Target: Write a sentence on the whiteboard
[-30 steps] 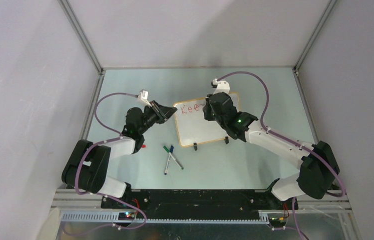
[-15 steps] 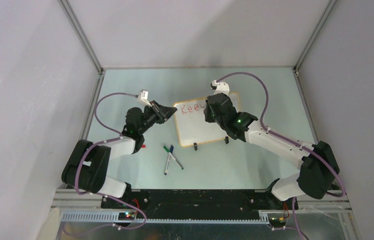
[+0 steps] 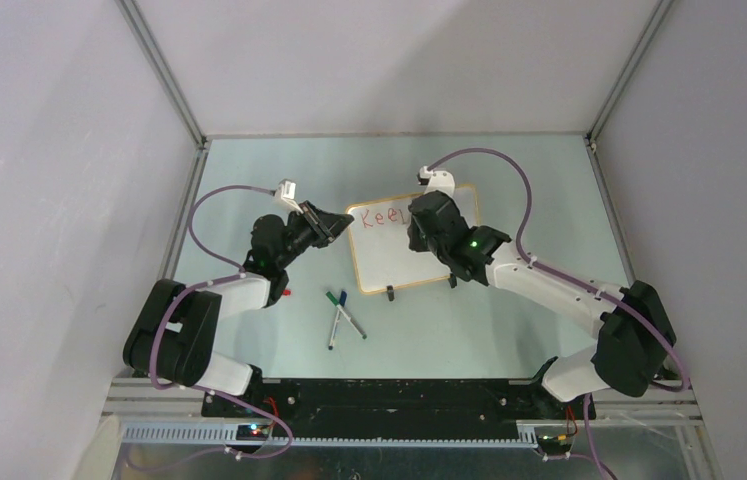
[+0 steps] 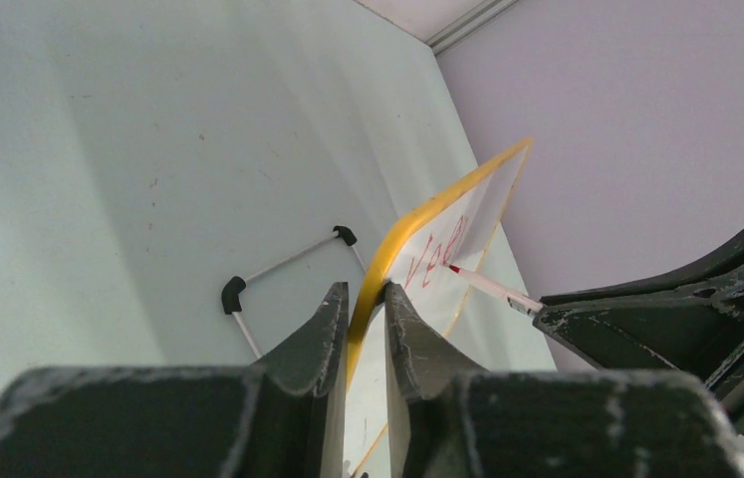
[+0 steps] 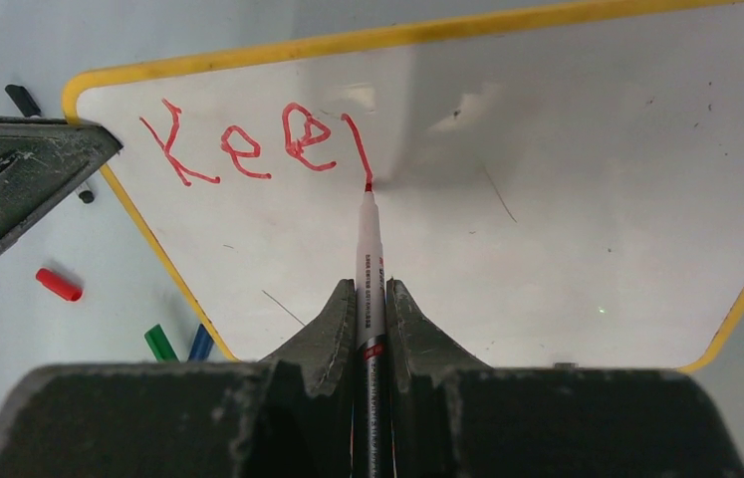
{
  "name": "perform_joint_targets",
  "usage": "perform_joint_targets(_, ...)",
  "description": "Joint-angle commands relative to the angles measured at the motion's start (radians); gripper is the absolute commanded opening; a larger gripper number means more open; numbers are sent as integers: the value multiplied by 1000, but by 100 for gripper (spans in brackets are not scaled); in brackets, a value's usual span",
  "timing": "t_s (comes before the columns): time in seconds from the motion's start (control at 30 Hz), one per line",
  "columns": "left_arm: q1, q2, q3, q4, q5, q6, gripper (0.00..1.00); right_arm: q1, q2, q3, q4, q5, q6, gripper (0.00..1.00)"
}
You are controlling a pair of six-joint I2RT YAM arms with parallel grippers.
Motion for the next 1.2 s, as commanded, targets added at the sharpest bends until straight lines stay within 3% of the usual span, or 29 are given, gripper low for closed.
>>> perform_joint_targets(0.0,-5,-24,36,28,-3,5,18,5,13,36,-34,31,20,0)
perform_joint_targets(0.6,-5,-34,33,28,-5,6,17,11,8,36,-67,30,33,0)
perform_joint_targets(0.9,-5,-44,31,24,-11,10,17,18,-93,36,-14,21,-3,0)
perform_joint_targets(1.17,-5,-45,31,22,-11,13,17,15,-78,37,52,-7,-34,0)
